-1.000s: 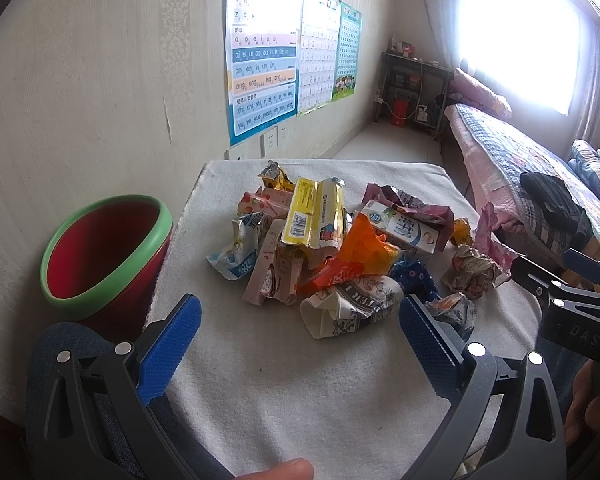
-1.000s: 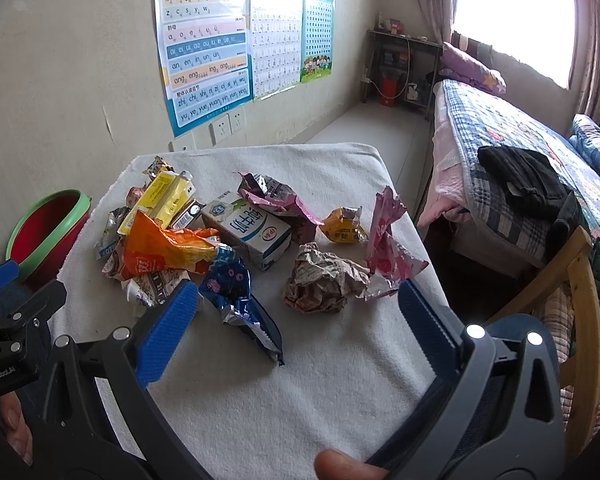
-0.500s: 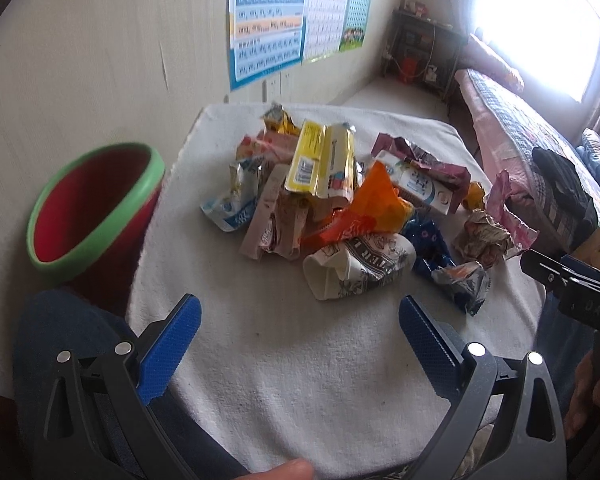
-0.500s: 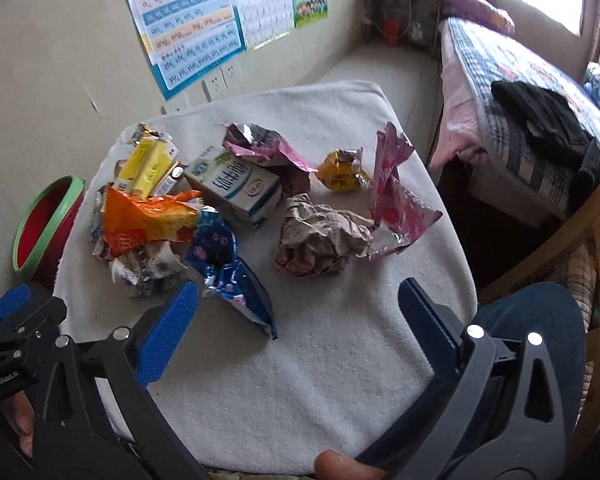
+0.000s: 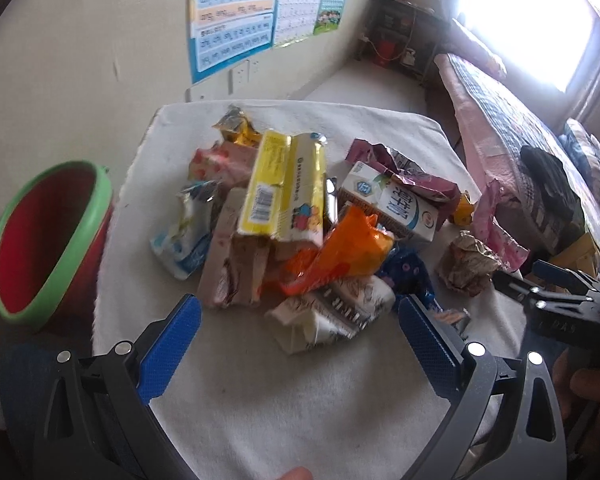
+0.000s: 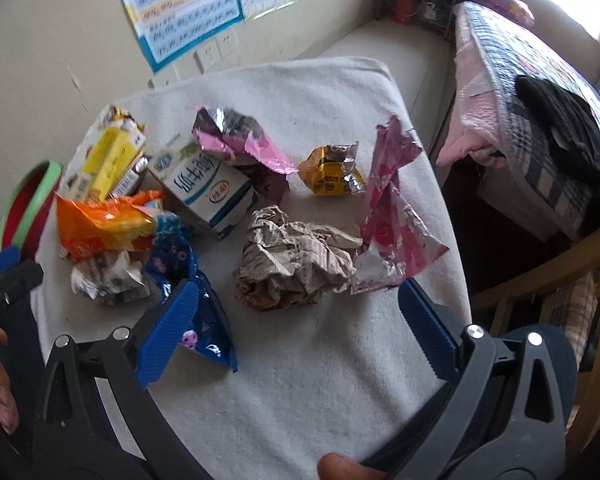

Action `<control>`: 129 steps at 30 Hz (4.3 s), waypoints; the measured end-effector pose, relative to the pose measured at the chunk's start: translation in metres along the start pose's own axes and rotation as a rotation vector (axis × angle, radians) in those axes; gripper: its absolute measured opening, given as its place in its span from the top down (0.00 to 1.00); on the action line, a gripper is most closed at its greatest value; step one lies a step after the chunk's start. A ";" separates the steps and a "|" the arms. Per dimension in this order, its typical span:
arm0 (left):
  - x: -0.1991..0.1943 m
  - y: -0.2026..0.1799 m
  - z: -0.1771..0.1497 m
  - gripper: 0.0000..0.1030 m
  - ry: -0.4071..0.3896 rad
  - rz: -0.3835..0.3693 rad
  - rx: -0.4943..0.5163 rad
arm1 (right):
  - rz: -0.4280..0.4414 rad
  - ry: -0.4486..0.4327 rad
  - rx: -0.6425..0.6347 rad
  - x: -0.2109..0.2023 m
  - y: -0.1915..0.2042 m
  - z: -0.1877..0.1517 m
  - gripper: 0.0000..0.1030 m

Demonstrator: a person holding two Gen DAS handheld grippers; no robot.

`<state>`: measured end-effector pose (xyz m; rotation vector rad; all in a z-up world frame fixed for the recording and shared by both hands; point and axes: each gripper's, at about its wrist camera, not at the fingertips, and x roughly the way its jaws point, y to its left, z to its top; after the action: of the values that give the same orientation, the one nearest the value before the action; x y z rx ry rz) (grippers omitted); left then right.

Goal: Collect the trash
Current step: 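Grasp the orange wrapper with the left tool while the right tool grasps crumpled paper, then carry both items to the red bin and open both tools over it, then move both tools back over the table toward the remaining trash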

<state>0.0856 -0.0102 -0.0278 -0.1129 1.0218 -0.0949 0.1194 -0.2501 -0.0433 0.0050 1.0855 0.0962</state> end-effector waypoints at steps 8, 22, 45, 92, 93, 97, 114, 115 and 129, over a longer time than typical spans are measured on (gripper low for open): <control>0.031 -0.007 0.017 0.09 0.072 0.001 0.013 | 0.044 0.066 0.030 0.026 -0.004 0.007 0.04; 0.056 -0.014 0.014 0.77 0.128 -0.042 0.059 | 0.126 0.129 0.033 0.049 -0.005 0.003 0.49; -0.044 0.013 0.003 0.95 -0.077 -0.163 -0.002 | 0.192 -0.085 -0.037 -0.052 0.022 0.011 0.53; -0.171 0.274 0.009 0.95 -0.229 0.122 -0.401 | 0.492 -0.115 -0.532 -0.089 0.365 0.104 0.53; -0.170 0.277 0.010 0.95 -0.228 0.122 -0.404 | 0.494 -0.111 -0.534 -0.086 0.370 0.106 0.53; -0.163 0.293 0.015 0.95 -0.220 0.122 -0.412 | 0.490 -0.088 -0.543 -0.070 0.388 0.114 0.53; -0.114 0.345 0.024 0.94 -0.156 0.125 -0.492 | 0.464 0.006 -0.576 -0.011 0.433 0.123 0.53; -0.112 0.346 0.025 0.94 -0.155 0.125 -0.494 | 0.464 0.010 -0.574 -0.009 0.433 0.123 0.53; -0.082 0.354 0.023 0.61 -0.098 0.089 -0.518 | 0.428 0.061 -0.561 0.019 0.436 0.118 0.35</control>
<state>0.0722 0.3524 0.0043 -0.5381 0.9328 0.2567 0.1996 0.1908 0.0178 -0.2722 1.0742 0.7874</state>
